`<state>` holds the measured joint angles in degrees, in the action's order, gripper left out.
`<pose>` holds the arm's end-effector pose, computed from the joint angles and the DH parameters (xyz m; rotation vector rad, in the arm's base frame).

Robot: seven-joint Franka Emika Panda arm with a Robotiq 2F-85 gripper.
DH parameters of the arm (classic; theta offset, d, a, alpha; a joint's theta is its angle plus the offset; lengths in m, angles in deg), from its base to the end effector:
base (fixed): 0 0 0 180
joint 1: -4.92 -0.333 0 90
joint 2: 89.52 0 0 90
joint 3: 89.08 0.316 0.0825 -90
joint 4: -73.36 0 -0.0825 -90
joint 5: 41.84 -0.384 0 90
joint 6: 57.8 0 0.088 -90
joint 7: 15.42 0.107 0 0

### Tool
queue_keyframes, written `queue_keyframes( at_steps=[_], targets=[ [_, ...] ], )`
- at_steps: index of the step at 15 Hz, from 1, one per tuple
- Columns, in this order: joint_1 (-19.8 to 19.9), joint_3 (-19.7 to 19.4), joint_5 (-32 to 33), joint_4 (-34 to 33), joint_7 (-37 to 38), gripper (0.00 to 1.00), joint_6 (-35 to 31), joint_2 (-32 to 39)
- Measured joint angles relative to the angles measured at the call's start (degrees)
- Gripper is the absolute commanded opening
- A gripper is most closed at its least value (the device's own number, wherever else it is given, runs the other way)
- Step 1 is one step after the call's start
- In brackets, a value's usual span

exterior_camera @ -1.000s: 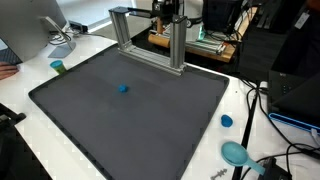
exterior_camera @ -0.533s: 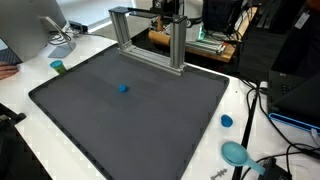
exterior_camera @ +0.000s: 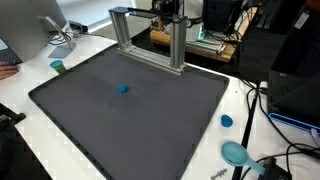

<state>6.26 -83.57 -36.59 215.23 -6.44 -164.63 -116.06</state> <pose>0.3859 0.0219 0.4438 2.9891 -0.0958 -0.2038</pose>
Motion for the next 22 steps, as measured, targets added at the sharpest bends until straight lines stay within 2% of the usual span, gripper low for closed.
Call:
queue_keyframes(
  at_steps=[1,6,14,20,22],
  targets=[
    [0.0,-0.3,-0.3,-0.1,0.0,0.32,0.1,0.5],
    [0.0,-2.0,-1.6,-1.5,-1.4,0.22,1.5,1.7],
    [0.0,-5.6,-5.7,-2.7,-6.9,0.22,1.9,1.8],
    [0.1,-5.7,-7.7,-2.5,-2.9,0.22,-6.7,-0.3],
    [0.0,-4.5,-7.8,-2.7,-0.1,0.22,-14.0,0.1]
  ],
)
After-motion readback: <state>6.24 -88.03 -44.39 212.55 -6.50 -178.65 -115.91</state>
